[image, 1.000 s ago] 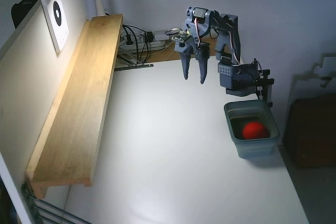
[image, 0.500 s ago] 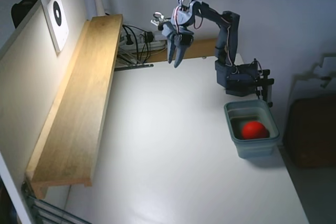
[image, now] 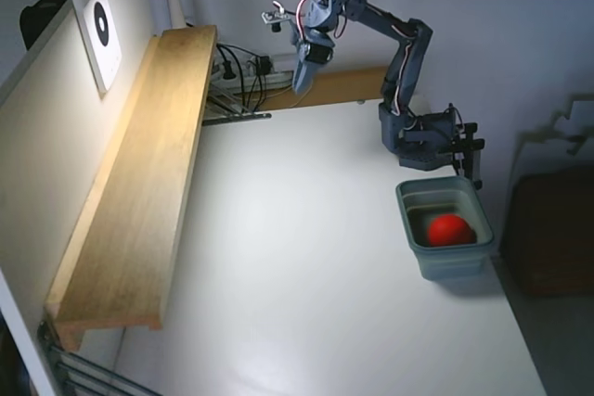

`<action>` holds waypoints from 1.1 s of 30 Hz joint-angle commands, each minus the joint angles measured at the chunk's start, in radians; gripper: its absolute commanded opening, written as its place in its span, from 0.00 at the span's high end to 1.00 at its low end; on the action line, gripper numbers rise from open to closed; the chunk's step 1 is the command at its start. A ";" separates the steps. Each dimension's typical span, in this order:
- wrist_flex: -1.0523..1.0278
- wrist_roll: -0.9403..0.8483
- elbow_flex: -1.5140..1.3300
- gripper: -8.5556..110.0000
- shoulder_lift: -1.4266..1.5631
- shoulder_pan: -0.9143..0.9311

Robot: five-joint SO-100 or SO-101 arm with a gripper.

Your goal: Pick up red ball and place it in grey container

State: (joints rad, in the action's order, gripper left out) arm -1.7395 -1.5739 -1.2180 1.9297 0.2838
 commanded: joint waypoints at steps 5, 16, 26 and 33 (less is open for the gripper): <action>-0.006 0.003 -0.056 0.93 0.099 0.139; -0.006 0.003 -0.101 0.95 0.148 0.234; -0.006 0.003 -0.104 0.95 0.151 0.240; -0.006 0.003 -0.104 0.95 0.151 0.240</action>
